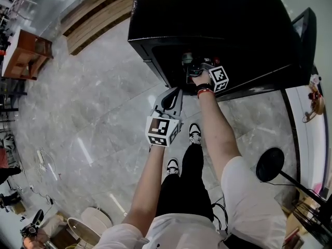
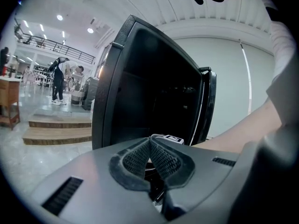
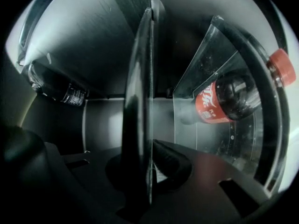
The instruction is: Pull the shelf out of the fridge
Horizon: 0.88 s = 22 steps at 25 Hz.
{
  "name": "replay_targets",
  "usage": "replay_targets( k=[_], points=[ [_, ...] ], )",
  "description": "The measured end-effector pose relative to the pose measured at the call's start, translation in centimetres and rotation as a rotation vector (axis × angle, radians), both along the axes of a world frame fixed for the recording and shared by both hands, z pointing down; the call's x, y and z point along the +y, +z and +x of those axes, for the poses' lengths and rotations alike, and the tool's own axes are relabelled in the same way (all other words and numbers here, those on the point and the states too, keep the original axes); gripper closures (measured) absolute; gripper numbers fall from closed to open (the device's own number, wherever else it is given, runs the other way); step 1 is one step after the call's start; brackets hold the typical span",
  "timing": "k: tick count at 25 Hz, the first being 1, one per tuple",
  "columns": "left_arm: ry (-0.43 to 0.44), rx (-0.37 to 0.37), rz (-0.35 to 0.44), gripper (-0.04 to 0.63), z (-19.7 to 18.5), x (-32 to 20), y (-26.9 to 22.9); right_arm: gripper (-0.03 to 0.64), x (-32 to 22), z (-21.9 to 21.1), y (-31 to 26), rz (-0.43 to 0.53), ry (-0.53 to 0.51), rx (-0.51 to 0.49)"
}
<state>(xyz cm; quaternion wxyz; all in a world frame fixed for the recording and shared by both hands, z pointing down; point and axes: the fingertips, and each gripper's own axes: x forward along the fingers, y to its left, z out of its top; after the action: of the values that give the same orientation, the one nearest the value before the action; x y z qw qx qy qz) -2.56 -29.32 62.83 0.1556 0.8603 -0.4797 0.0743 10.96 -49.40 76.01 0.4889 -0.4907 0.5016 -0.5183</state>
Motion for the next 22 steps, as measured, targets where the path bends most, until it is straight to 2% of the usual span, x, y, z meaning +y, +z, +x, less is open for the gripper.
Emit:
replay_targets(
  k=[16,22],
  points=[
    [-0.03,-0.025,-0.002,0.578,-2.0,2.7,-1.0,0.584,2.3,-0.2,-0.1,-0.009,-0.012,0.023],
    [-0.024,-0.022,-0.003,0.578,-1.5,3.2,-1.2,0.584,3.2,-0.1,-0.1,-0.013,-0.016,0.016]
  ],
)
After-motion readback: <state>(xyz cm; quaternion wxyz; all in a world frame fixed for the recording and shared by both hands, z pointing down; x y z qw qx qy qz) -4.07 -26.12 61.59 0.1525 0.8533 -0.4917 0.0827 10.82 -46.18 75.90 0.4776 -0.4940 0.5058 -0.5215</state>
